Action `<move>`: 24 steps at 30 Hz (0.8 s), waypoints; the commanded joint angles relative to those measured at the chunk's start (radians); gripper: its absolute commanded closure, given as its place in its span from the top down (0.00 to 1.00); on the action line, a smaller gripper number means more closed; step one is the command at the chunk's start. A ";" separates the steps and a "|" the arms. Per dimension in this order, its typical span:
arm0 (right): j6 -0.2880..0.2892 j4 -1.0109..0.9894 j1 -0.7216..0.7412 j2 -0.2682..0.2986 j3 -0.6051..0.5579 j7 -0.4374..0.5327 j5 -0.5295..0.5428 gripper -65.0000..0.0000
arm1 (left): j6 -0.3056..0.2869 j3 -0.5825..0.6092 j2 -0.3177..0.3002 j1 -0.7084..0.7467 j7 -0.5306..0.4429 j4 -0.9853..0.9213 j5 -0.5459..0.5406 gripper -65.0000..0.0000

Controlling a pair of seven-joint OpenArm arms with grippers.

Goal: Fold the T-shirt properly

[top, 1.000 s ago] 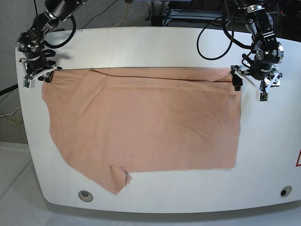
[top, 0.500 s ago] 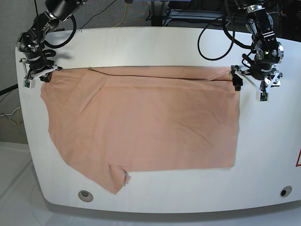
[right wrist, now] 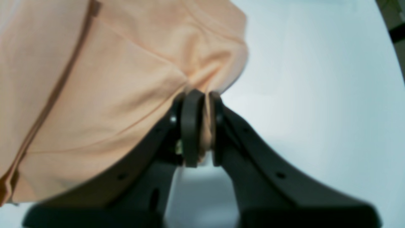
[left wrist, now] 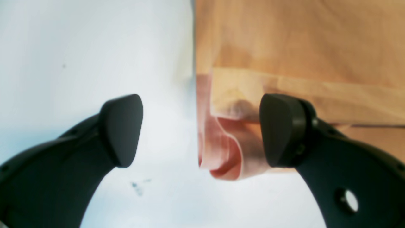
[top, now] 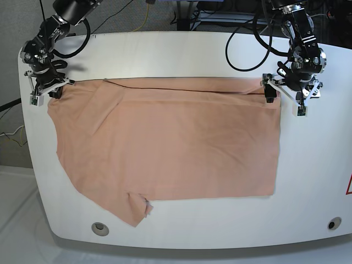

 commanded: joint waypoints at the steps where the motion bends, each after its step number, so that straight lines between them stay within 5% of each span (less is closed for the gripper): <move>1: 0.004 0.005 0.001 0.007 0.000 -0.018 -0.009 0.10 | 0.000 -0.002 0.001 -0.012 -0.002 0.024 -0.035 0.82; 24: 0.004 0.005 0.001 0.007 0.000 -0.018 -0.009 0.10 | 0.000 0.012 0.009 -0.012 0.000 -0.005 -0.135 0.82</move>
